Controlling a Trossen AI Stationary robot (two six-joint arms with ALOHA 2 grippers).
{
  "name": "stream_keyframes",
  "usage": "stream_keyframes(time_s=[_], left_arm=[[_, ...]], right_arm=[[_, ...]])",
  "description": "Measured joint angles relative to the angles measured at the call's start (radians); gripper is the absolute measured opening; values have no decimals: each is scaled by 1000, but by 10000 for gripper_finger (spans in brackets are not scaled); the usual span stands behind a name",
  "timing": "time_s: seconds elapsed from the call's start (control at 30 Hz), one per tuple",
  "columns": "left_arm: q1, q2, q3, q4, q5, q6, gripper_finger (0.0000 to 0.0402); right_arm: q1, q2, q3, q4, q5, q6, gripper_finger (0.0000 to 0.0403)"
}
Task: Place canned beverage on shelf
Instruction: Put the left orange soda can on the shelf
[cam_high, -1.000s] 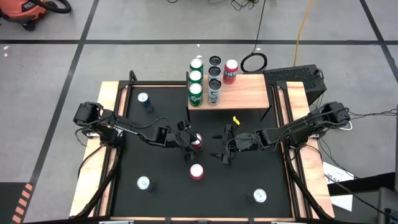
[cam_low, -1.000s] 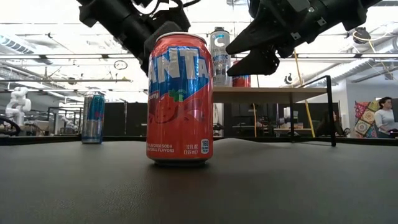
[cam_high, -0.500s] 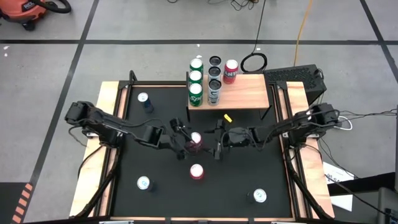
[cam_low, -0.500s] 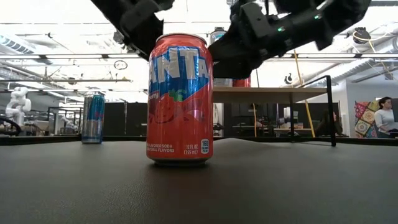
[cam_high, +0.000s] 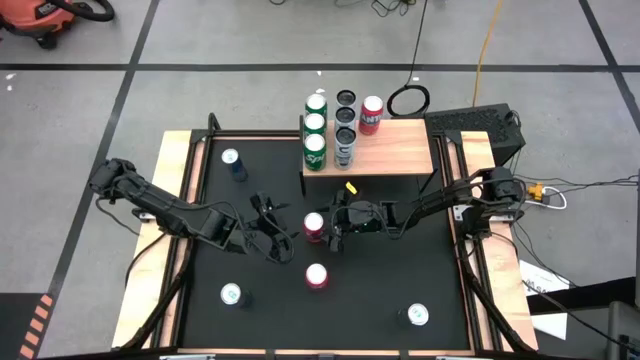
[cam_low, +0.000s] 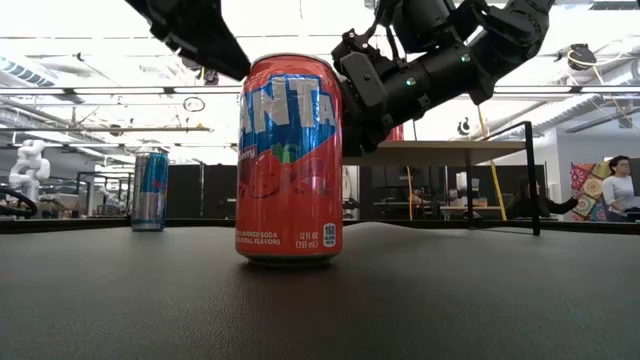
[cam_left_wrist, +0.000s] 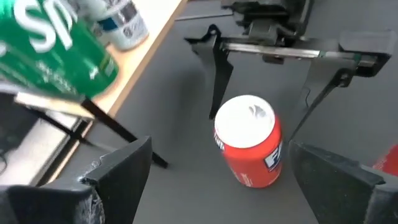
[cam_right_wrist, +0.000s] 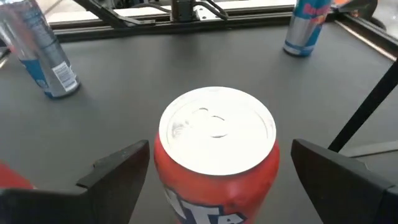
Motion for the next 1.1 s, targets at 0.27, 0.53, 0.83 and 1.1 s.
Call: stream_keyframes(time_s=[0.27,0.53,0.83,1.1], left_arm=[[-1,0,-127,2,-68,-170,371],[-1,1,-198,31,-131,-275,371],[-1,1,-201,21,-132,-298,371],[-5,1,-201,31,-170,-331,371]], right_arm=[[-10,7,0,8,-6,12,353],[-11,7,0,10,-46,9,274],[-5,-94,-1,-116,-55,38,268],[12,-349,-1,-355,-52,40,267]])
